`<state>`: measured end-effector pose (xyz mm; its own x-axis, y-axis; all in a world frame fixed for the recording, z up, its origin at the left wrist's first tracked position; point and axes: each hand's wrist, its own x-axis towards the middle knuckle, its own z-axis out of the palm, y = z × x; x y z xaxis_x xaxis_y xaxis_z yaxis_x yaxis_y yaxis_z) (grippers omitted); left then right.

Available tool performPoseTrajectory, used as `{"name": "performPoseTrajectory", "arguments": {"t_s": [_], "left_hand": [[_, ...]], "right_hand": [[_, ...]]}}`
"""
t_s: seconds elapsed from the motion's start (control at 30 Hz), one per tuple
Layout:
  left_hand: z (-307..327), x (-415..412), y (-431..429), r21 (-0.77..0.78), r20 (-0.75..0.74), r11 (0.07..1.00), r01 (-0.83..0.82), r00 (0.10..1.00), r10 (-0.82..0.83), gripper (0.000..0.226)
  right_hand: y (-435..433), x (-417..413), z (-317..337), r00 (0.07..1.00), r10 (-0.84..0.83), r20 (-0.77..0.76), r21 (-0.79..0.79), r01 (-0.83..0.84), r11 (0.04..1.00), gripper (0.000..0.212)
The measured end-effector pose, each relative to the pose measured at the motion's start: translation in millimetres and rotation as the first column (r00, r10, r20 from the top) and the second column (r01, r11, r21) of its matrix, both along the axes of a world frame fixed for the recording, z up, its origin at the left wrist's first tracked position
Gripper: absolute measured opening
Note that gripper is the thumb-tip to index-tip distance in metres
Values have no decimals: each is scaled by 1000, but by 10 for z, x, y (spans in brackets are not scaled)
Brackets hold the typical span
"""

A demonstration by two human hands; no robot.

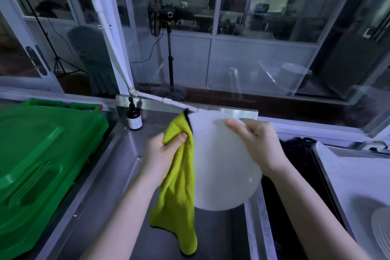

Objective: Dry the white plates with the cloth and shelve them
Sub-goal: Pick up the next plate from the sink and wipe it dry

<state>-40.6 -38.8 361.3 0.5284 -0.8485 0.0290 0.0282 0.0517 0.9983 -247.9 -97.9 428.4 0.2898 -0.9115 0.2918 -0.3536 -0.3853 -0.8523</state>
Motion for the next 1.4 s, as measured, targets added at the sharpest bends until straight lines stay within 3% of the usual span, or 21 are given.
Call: {"name": "performPoseTrajectory", "arguments": {"t_s": [0.07, 0.17, 0.2, 0.27, 0.33, 0.4, 0.47, 0.57, 0.63, 0.7, 0.77, 0.8, 0.87, 0.93, 1.0, 1.07, 1.13, 1.2, 1.3, 1.4], "left_hand": [[-57, -205, 14, 89, -231, 975, -202, 948, 217, 27], [-64, -501, -3, 275, -377, 871, -407, 788, 487, 31], [-68, -504, -3, 280, -377, 871, -404, 788, 487, 30], [-44, -370, 19, 234, -306, 893, -384, 843, 443, 31], [-4, -176, 62, 149, -216, 932, -329, 909, 356, 27], [47, -18, 91, 88, -80, 973, -214, 972, 221, 24], [113, 80, 69, 80, 106, 993, -85, 991, 76, 33], [175, 99, -27, 71, 340, 991, 114, 931, -132, 36], [167, 66, -40, 99, 397, 978, 182, 894, -207, 35], [100, 98, 10, 95, 246, 980, 176, 950, -194, 33], [-27, 98, 66, 78, -39, 994, 77, 996, -74, 18], [-98, 43, 77, 91, -166, 996, -5, 986, 20, 17], [-195, -144, 60, 171, -316, 962, -213, 913, 259, 23], [-219, -261, 27, 235, -377, 924, -302, 847, 373, 28], [-225, -189, 7, 216, -413, 936, -277, 843, 345, 27], [-201, -15, 32, 159, -386, 958, -240, 878, 284, 25], [-178, 130, 48, 100, -239, 982, -158, 955, 177, 24], [-86, 169, 32, 73, -35, 997, -39, 999, 42, 23], [63, 177, -54, 66, 225, 990, 126, 965, -138, 29], [89, 129, -67, 99, 255, 968, 230, 935, -248, 48]], "right_hand": [[69, 144, -89, 933, -229, 277, 169, 188, 968, 56], [287, 487, -376, 670, -558, 490, 423, 378, 824, 49], [346, 535, -462, 652, -564, 507, 444, 363, 819, 42], [357, 464, -504, 730, -464, 502, 439, 247, 864, 25], [200, 234, -423, 840, -302, 451, 359, 139, 923, 15], [-6, 18, -219, 925, -84, 370, 275, -22, 961, 26], [-158, -70, -20, 983, 141, 119, 183, -162, 970, 43], [-173, 50, 56, 910, 300, -285, 78, -290, 954, 54], [-112, 133, -8, 897, 247, -367, -31, -278, 960, 55], [-76, 112, -61, 946, 193, -261, -37, -209, 977, 56], [-49, 116, -96, 999, 54, 6, 106, -54, 993, 53], [-24, 163, -138, 979, -76, 187, 201, 38, 979, 48], [96, 356, -311, 802, -391, 453, 392, 214, 895, 37], [271, 549, -467, 672, -541, 506, 493, 289, 821, 34], [294, 526, -529, 735, -459, 499, 486, 202, 850, 27], [150, 316, -446, 849, -258, 461, 417, 50, 908, 32], [-71, 94, -243, 902, -44, 430, 323, -108, 940, 29], [-196, 2, -25, 965, 131, 229, 204, -179, 962, 25], [-249, 27, 22, 953, 242, -180, 76, -232, 970, 35], [-142, 49, -46, 955, 247, -162, 165, -221, 961, 34]]}}
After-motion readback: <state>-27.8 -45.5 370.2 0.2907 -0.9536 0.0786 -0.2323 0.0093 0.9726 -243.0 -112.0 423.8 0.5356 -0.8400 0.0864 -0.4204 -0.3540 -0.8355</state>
